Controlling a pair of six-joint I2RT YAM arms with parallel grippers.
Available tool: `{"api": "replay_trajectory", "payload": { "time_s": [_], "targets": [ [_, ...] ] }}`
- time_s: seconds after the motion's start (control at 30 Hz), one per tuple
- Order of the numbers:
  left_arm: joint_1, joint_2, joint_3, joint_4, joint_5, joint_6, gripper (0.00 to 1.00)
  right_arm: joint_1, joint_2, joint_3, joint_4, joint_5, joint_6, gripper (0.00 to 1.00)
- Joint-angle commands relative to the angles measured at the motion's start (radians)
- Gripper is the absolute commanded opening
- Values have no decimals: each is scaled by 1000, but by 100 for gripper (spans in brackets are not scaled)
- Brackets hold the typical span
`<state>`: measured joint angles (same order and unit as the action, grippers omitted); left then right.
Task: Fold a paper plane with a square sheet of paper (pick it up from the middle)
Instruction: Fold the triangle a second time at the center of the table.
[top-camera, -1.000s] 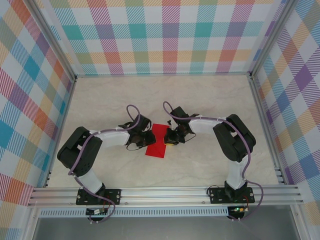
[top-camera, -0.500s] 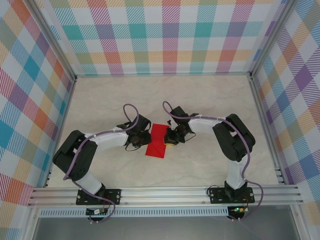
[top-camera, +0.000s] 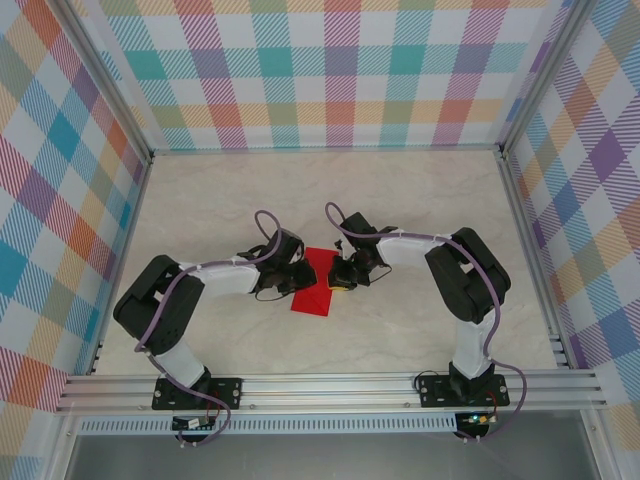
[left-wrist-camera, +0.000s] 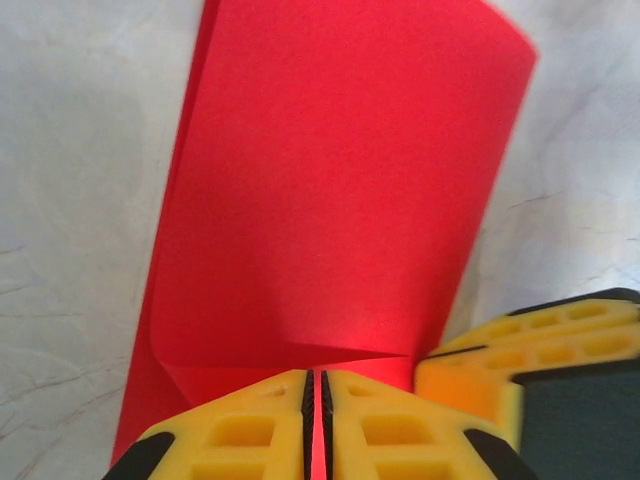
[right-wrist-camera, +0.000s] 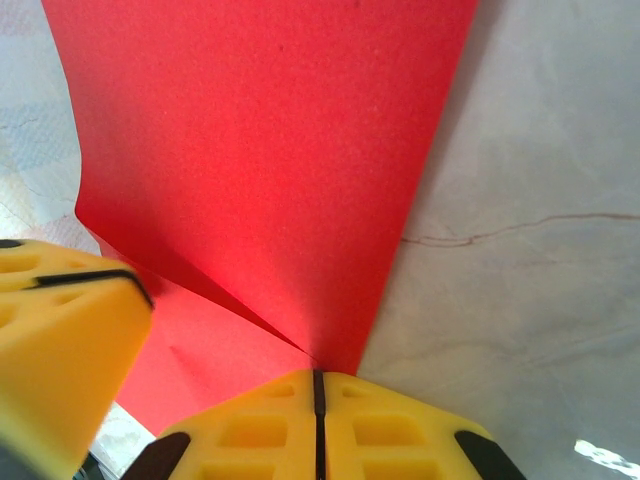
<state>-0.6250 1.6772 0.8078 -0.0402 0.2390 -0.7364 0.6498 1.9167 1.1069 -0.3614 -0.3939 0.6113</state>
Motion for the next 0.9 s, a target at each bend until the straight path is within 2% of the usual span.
{"api": "replay_trajectory", "payload": {
  "time_s": [0.0, 0.23, 0.43, 0.67, 0.87],
  "targets": [
    [7, 25, -14, -29, -23, -5, 12, 9, 88, -25, -34, 124, -22, 8],
    [6, 34, -51, -72, -78, -16, 12, 8, 23, -2, -20, 90, -23, 8],
    [5, 24, -86, -79, -83, -31, 10, 36, -161, -77, 68, 8, -30, 13],
    [6, 21, -101, -69, -75, -30, 10, 122, -279, -195, 120, 45, 60, 14],
    [6, 24, -102, -64, -75, -32, 10, 213, -236, -159, 125, 120, 110, 12]
  ]
}}
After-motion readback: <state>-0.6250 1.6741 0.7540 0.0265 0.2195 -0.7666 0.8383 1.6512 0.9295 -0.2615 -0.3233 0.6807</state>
